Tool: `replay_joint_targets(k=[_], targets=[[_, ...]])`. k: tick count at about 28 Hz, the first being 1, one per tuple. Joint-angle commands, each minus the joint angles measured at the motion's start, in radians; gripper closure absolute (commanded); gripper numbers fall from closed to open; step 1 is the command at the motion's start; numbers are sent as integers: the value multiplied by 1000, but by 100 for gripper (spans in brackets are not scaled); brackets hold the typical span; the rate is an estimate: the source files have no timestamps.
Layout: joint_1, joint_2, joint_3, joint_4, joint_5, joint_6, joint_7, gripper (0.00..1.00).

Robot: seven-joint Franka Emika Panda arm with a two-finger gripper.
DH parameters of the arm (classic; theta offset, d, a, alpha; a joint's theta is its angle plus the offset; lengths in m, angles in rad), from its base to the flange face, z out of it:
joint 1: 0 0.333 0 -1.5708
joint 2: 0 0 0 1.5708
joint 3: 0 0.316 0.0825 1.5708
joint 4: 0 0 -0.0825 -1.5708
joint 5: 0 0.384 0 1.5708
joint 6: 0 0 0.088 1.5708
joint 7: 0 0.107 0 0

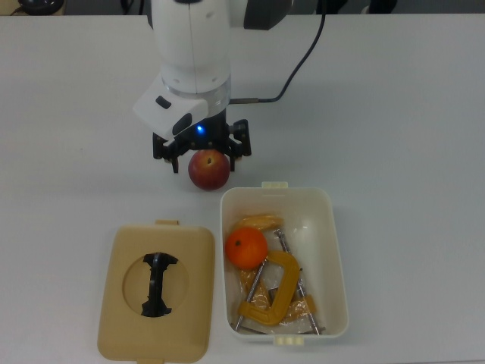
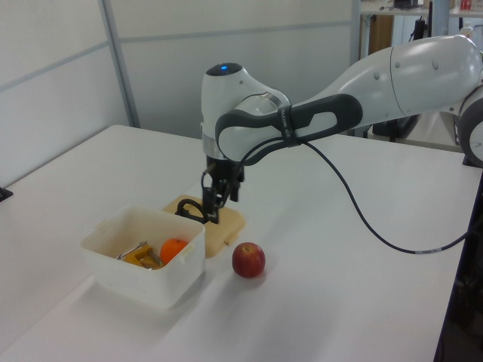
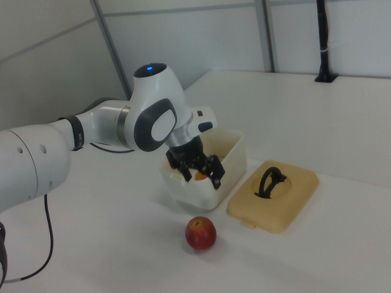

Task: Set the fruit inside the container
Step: 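Move the open gripper over the red apple and lower onto it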

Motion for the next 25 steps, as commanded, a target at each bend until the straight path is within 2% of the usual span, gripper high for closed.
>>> replay_joint_targets(k=[1,9,14,22,25], targets=[[5,-28,1,-80,-23,-88,-67,0],[9,-17,2,-115,-28,-99,-129,0],[12,15,4,-115,-78,-90,-126,0],[20,56,5,-115,-110,-84,-121,0],[20,61,18,-115,-113,-82,-121,0]])
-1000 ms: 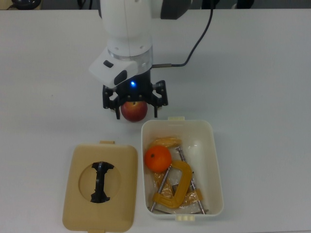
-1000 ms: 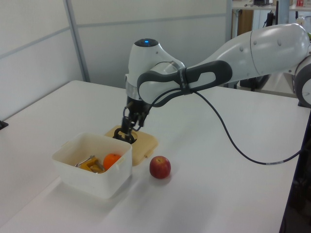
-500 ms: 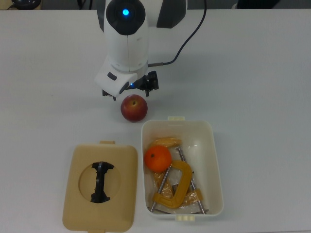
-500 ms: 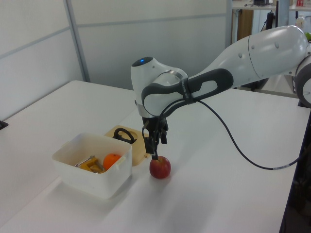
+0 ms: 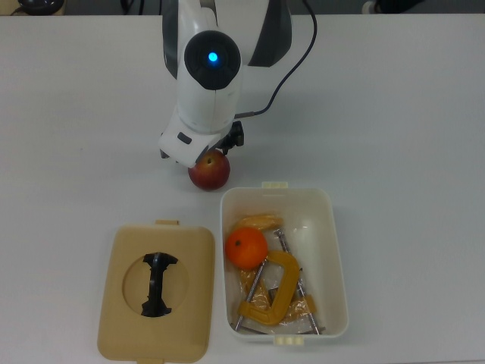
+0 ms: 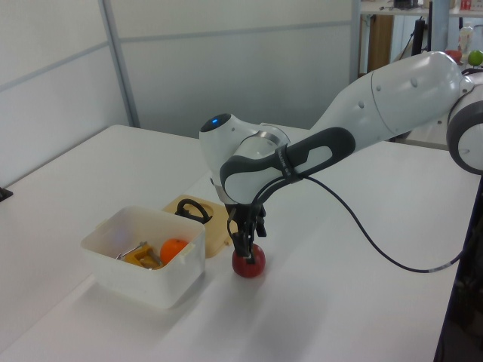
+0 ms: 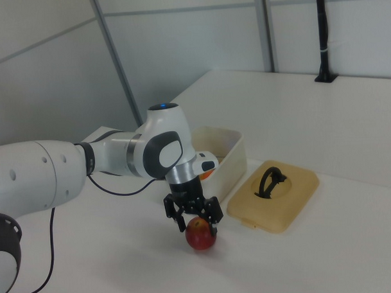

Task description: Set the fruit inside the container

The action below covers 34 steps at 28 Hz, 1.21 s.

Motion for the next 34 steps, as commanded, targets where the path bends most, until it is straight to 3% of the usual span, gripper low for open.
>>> replay_joint_targets(k=[1,3,9,13,14,15,18,19,34], targets=[[6,3,10,-2,-21,5,-14,0],[8,6,10,-2,-22,14,-13,0],[22,17,10,2,-25,54,24,52],[32,38,11,2,-47,104,42,49],[37,40,11,2,-53,112,50,53],[37,40,11,1,-56,120,55,59],[35,38,11,2,-58,121,59,96],[34,32,11,4,-56,120,59,100],[-43,-81,4,28,-39,37,32,100]])
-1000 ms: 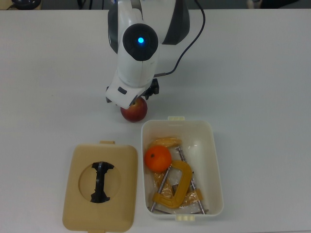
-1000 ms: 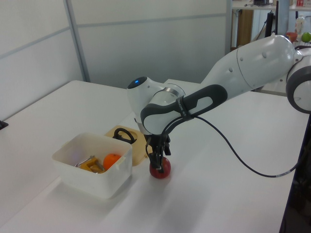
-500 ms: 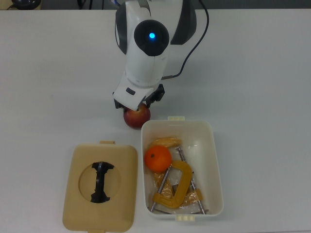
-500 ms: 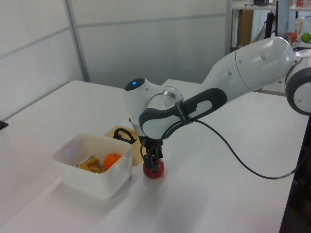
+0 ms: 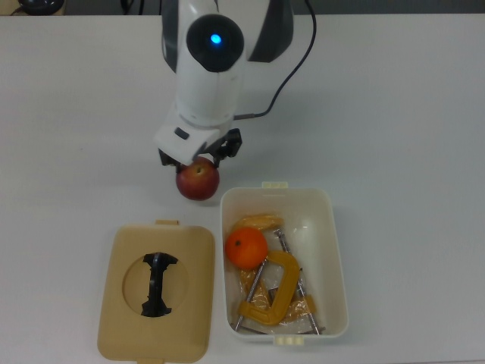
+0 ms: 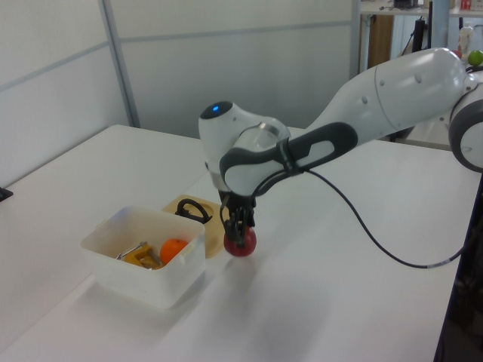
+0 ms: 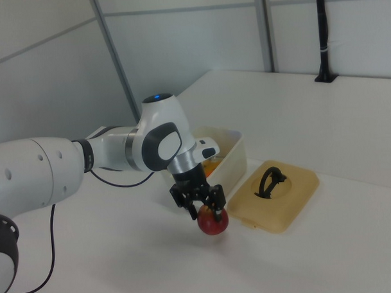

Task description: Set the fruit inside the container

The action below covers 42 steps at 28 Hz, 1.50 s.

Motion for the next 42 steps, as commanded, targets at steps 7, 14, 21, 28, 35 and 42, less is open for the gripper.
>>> replay_joint_targets(k=[7,14,21,28,35,42], targets=[[-24,-105,3,60,91,-20,13,100],[9,-90,7,95,136,210,106,100],[46,-39,7,94,132,357,168,90],[71,-39,7,95,127,350,209,0],[66,-99,-3,98,101,114,142,0],[55,-141,-17,101,73,-208,-2,0]])
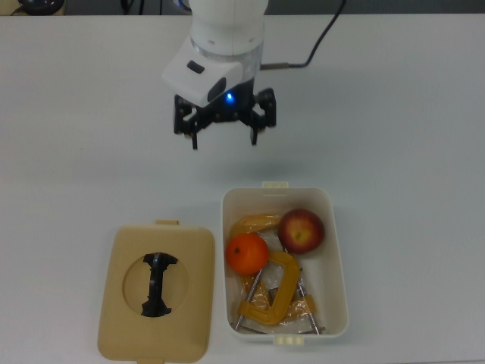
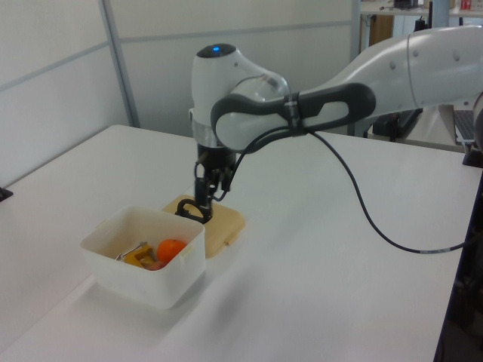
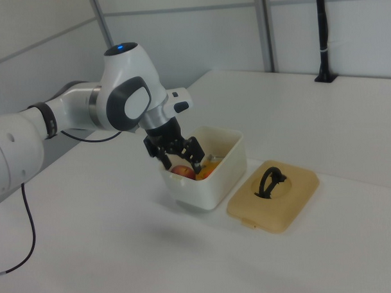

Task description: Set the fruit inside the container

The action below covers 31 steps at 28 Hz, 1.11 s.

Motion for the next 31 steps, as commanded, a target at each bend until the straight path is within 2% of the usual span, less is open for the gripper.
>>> replay_joint_targets(k=[1,3,16,31], targets=[[0,-28,-16,-11,-33,-144,-64,0],[-2,-28,-18,-14,-46,-178,-66,0],[-29,-21,-25,-18,-32,-186,-86,0],[-49,-9,-27,-15,-41,-186,-94,0]])
